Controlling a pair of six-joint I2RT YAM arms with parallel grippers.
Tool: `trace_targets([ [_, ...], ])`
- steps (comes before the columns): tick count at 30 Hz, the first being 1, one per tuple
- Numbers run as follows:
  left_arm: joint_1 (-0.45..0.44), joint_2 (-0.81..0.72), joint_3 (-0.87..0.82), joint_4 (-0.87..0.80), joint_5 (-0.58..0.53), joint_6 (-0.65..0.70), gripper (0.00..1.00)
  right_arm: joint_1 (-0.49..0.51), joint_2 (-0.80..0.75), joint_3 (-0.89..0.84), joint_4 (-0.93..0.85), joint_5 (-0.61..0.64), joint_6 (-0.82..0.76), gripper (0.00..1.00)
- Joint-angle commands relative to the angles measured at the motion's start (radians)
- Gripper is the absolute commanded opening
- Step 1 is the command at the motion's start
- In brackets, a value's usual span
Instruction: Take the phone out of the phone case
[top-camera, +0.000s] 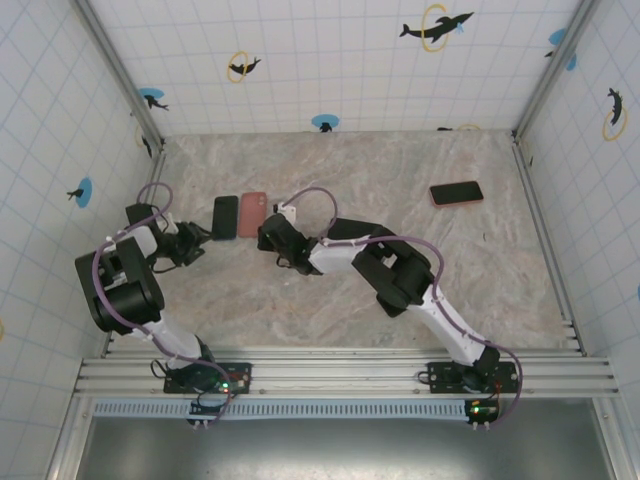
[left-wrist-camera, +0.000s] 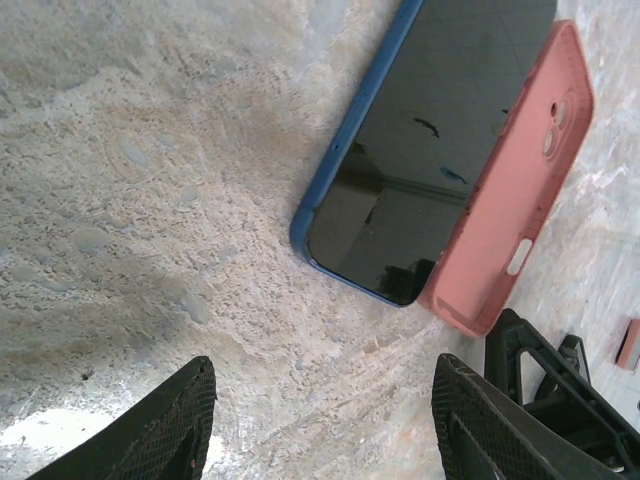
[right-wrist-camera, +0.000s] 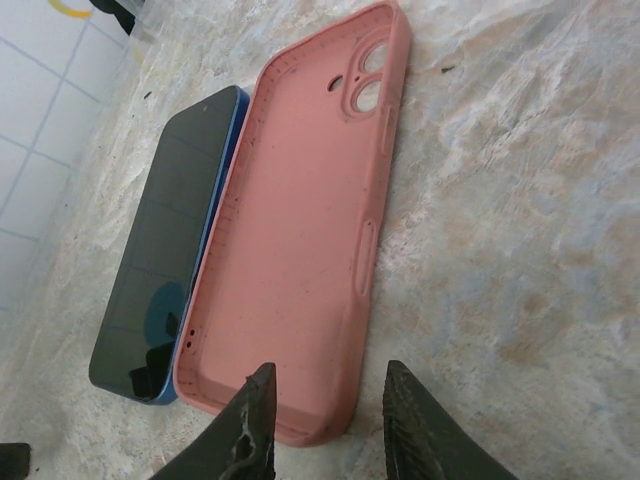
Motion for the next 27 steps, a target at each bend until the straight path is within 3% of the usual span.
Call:
trace_targets([
  [1, -0.013, -0.062, -0.007, -0.018, -0.002, 0.045, 0.60, -0.021, -0.109, -0.032, -0.032, -0.023, -0.090, 0.37],
  [11, -0.102, -0.216, -0.007, 0.022, -0.112, 0.081, 0.71, -0.147, -0.396, -0.266, -0.074, -0.307, -0.494, 0.71],
  [14, -0.149, -0.250, -0.005, 0.040, -0.117, 0.080, 0.75, -0.208, -0.469, -0.310, -0.138, -0.427, -0.658, 0.77],
  [18, -0.231, -0.296, -0.025, 0.102, -0.139, 0.097, 0.85, -0.290, -0.531, -0.308, -0.312, -0.514, -0.862, 0.84],
  [24, -0.345, -0.292, -0.007, 0.135, -0.150, 0.050, 0.91, -0.406, -0.584, -0.316, -0.499, -0.604, -1.093, 0.90],
  [27, -0.392, -0.280, 0.005, 0.145, -0.150, 0.047, 0.94, -0.441, -0.583, -0.294, -0.661, -0.596, -1.276, 1.00],
])
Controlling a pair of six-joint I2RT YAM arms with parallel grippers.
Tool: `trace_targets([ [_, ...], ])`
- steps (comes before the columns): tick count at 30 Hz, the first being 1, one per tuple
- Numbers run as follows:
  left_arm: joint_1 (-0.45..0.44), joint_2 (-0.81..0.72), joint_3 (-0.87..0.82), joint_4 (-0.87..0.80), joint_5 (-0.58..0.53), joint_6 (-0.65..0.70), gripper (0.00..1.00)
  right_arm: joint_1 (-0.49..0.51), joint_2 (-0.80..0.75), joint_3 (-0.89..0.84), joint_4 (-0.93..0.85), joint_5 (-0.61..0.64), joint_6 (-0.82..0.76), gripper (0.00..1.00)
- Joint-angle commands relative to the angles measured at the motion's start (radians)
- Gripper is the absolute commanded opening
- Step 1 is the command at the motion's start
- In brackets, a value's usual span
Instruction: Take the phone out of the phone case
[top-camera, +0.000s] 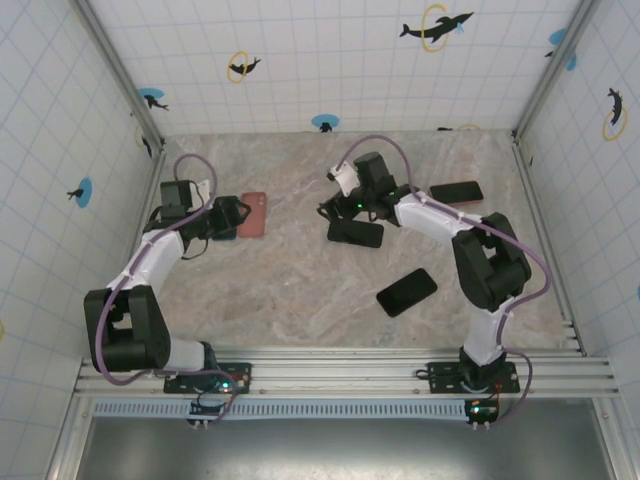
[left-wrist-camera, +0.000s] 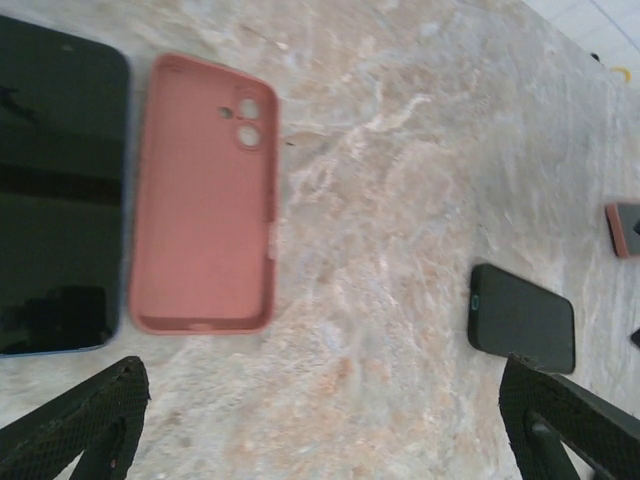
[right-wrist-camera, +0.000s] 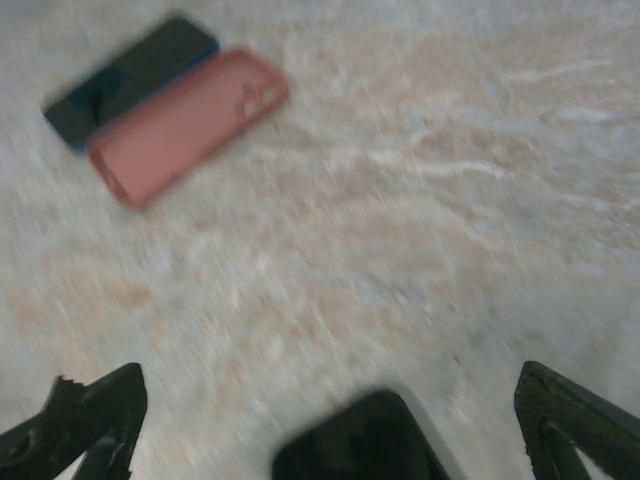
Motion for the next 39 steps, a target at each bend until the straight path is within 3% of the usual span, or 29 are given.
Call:
trace_targets([
  [1, -0.044, 0.009, 0.016, 0.041, -0.008, -0.018, 0.95, -0.024, -0.034, 0.005, -0.247, -0.031, -0.276, 1.00],
  [8, -0.129, 0.034, 0.039, 0.061, -0.023, -0.037, 0.98, -0.093, 0.000, 0.005, -0.384, 0.013, -0.448, 1.00],
  [11, -0.138, 0.045, 0.046, 0.061, -0.013, -0.036, 0.98, -0.135, 0.008, -0.007, -0.388, -0.038, -0.475, 1.00],
  [15, -0.141, 0.062, 0.065, 0.060, 0.007, -0.029, 0.98, -0.151, 0.052, 0.014, -0.436, -0.015, -0.567, 1.00],
  [39, -0.146, 0.139, 0.135, -0.004, 0.047, -0.002, 0.98, -0.160, 0.224, 0.118, -0.449, -0.050, -0.649, 1.00],
])
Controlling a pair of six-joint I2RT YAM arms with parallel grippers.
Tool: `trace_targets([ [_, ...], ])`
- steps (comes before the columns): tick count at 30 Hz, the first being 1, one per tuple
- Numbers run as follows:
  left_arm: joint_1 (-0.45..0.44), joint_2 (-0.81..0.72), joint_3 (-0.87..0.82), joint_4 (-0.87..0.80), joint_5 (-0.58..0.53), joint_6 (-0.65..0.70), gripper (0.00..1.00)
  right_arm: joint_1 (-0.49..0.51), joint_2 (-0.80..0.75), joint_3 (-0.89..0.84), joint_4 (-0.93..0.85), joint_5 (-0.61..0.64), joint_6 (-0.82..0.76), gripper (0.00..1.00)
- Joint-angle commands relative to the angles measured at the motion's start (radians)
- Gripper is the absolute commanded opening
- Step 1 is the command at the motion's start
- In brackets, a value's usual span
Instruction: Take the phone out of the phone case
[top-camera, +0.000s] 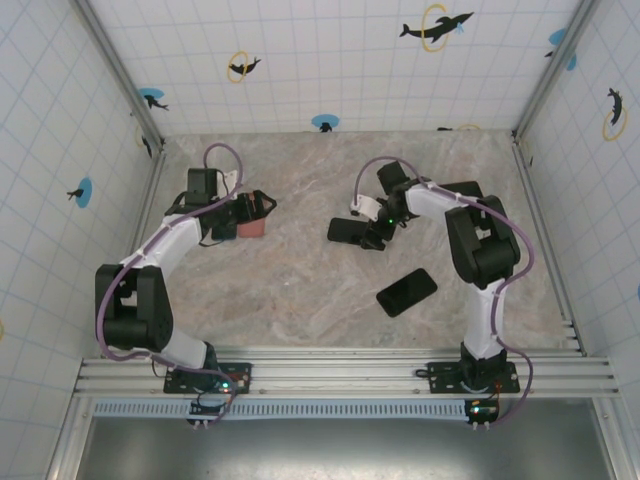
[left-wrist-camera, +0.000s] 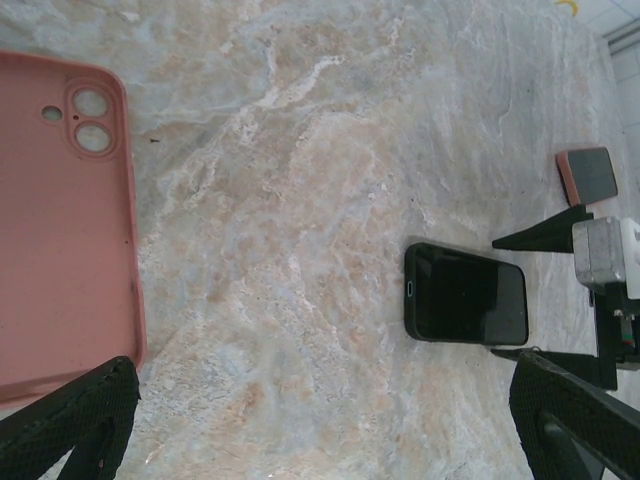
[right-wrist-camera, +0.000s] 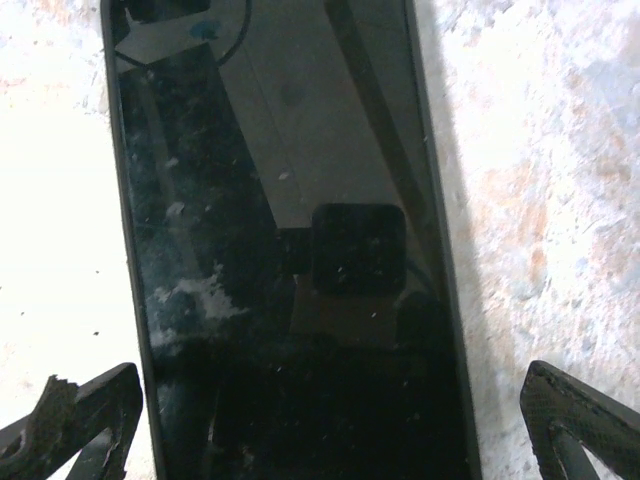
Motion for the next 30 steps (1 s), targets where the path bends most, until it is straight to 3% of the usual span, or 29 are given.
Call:
trace_targets([
  [1, -0.009, 0.013, 0.024, -0.017, 0.023, 0.017, 0.98, 0.000, 0.049, 0.051, -0.049, -0.015, -0.027, 1.00],
  [18, -0.020, 0.041, 0.021, -0.045, 0.043, 0.038, 0.96, 0.053, 0.054, -0.006, -0.084, 0.040, -0.106, 0.91],
  [22, -0.025, 0.052, 0.019, -0.048, 0.043, 0.039, 0.95, 0.067, 0.045, -0.025, -0.070, 0.078, -0.112, 0.83],
  [27, -0.025, 0.069, 0.034, -0.060, 0.035, 0.076, 0.94, 0.069, 0.027, -0.032, -0.049, 0.078, -0.106, 0.65],
  [30, -0.026, 0.082, 0.050, -0.081, 0.032, 0.105, 0.93, 0.071, 0.015, -0.033, -0.040, 0.077, -0.103, 0.62],
])
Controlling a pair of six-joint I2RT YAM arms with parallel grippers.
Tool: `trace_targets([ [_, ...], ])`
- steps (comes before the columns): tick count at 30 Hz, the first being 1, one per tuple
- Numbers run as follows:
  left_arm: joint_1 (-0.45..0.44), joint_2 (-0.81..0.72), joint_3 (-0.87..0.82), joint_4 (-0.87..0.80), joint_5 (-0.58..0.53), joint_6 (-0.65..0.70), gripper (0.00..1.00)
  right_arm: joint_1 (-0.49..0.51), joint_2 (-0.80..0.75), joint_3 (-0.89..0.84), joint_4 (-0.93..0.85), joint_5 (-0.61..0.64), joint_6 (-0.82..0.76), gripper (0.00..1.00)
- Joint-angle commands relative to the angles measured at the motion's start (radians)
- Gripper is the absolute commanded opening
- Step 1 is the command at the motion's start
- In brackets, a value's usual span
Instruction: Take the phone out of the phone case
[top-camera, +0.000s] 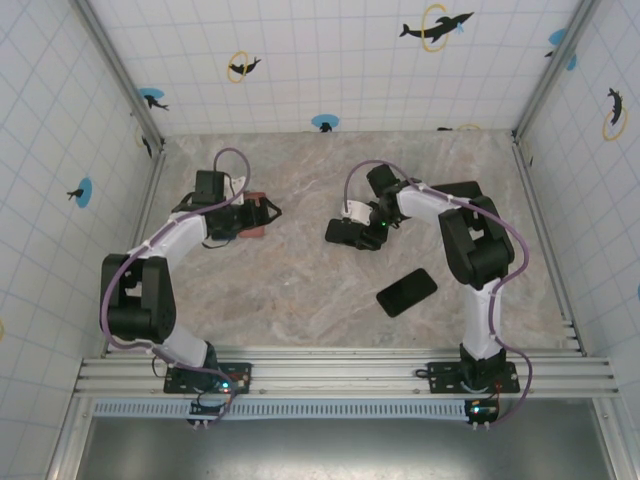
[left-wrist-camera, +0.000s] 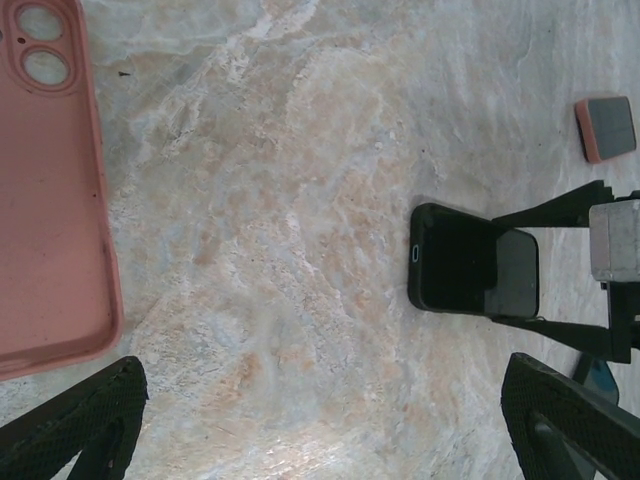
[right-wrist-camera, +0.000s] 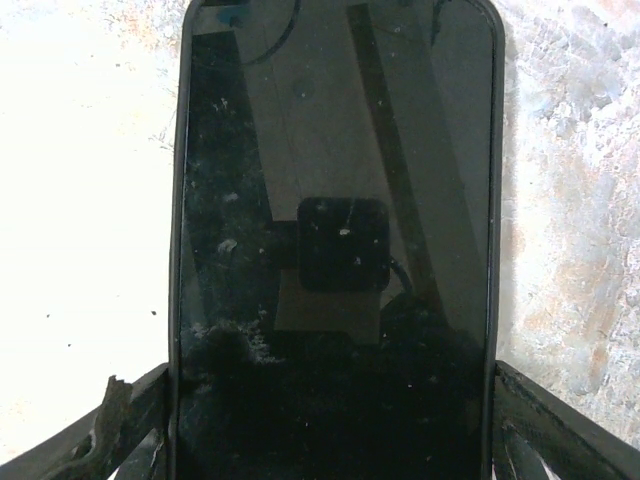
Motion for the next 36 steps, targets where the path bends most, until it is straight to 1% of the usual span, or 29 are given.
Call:
trace_targets([
  [1, -0.006, 0.025, 0.046, -0.039, 0.010, 0.075, 0.93, 0.016, 0.003, -0.041, -0.027, 0.053, -0.016, 0.61],
  [5, -0.006, 0.051, 0.089, -0.082, 0.022, 0.126, 0.92, 0.022, -0.024, -0.030, -0.017, 0.048, -0.007, 0.56],
  [9, -0.007, 0.081, 0.137, -0.121, 0.022, 0.168, 0.92, 0.037, -0.058, -0.037, 0.008, 0.081, -0.002, 0.54],
  [17, -0.007, 0.130, 0.199, -0.172, 0.042, 0.238, 0.90, 0.065, -0.142, -0.100, 0.101, 0.128, -0.016, 0.47],
  [27, -0.017, 0.179, 0.246, -0.181, 0.068, 0.296, 0.86, 0.101, -0.228, -0.169, 0.225, 0.159, -0.064, 0.45],
  [30, -0.024, 0.195, 0.259, -0.181, 0.076, 0.299, 0.86, 0.108, -0.235, -0.172, 0.229, 0.160, -0.072, 0.44],
  [33, -0.029, 0.212, 0.269, -0.186, 0.084, 0.301, 0.85, 0.106, -0.230, -0.169, 0.217, 0.128, -0.062, 0.43],
  [36, -0.034, 0.216, 0.271, -0.190, 0.114, 0.303, 0.85, 0.114, -0.233, -0.171, 0.218, 0.120, -0.048, 0.42],
])
